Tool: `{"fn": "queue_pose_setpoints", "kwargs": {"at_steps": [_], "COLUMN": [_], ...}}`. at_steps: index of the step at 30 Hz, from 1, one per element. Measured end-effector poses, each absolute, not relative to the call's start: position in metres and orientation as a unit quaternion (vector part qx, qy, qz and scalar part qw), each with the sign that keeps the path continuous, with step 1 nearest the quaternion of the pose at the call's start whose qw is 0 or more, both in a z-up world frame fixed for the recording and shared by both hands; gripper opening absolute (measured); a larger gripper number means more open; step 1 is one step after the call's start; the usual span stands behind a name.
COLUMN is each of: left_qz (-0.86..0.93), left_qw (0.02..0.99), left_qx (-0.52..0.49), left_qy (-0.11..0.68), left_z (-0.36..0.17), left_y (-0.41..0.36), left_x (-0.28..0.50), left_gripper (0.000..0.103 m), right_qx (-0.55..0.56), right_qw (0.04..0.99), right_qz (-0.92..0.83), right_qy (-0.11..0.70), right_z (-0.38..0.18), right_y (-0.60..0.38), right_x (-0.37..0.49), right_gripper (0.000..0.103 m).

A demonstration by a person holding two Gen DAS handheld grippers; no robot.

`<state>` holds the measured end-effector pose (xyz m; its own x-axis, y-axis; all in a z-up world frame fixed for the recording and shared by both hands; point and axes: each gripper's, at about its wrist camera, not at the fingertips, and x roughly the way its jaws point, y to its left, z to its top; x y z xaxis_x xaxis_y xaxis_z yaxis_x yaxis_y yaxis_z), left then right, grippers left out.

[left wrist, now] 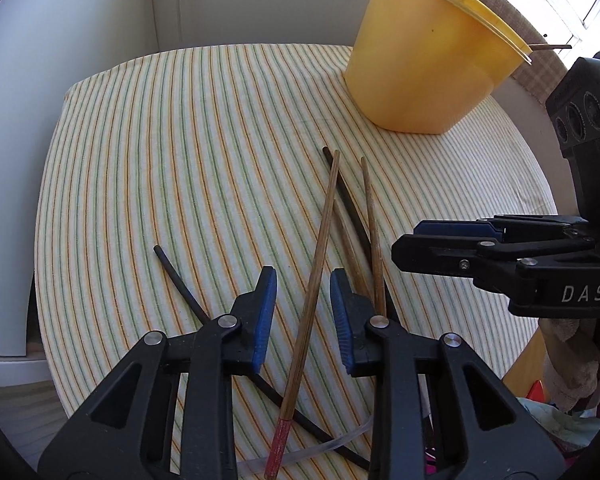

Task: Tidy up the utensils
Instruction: 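Move both open tools down to the chopsticks on the table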

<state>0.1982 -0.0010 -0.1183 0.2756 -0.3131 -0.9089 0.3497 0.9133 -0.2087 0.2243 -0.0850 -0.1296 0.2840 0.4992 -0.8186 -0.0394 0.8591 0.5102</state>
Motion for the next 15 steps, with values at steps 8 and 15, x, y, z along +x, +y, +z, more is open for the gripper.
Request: {"fn": "queue_pose_setpoints", "kwargs": {"at_steps": [8, 15], "left_qz": [-0.219, -0.227], "left_qw": [0.791, 0.788], "left_qx": [0.009, 0.011], "left_qy": [0.571, 0.572], "left_z": [-0.125, -0.125], "left_y": [-0.005, -0.006], "left_x": [0.209, 0.211], "left_gripper": [0.024, 0.024], "right_qx": [0.211, 0.214], "right_qw": [0.769, 0.769], "right_qz": [0.167, 0.156], "right_qy": [0.579, 0.582], "right_z": [-0.138, -0.143], "right_y": [-0.074, -0.069], "right_x": [0.235, 0.242], "right_gripper": [0.030, 0.021]}}
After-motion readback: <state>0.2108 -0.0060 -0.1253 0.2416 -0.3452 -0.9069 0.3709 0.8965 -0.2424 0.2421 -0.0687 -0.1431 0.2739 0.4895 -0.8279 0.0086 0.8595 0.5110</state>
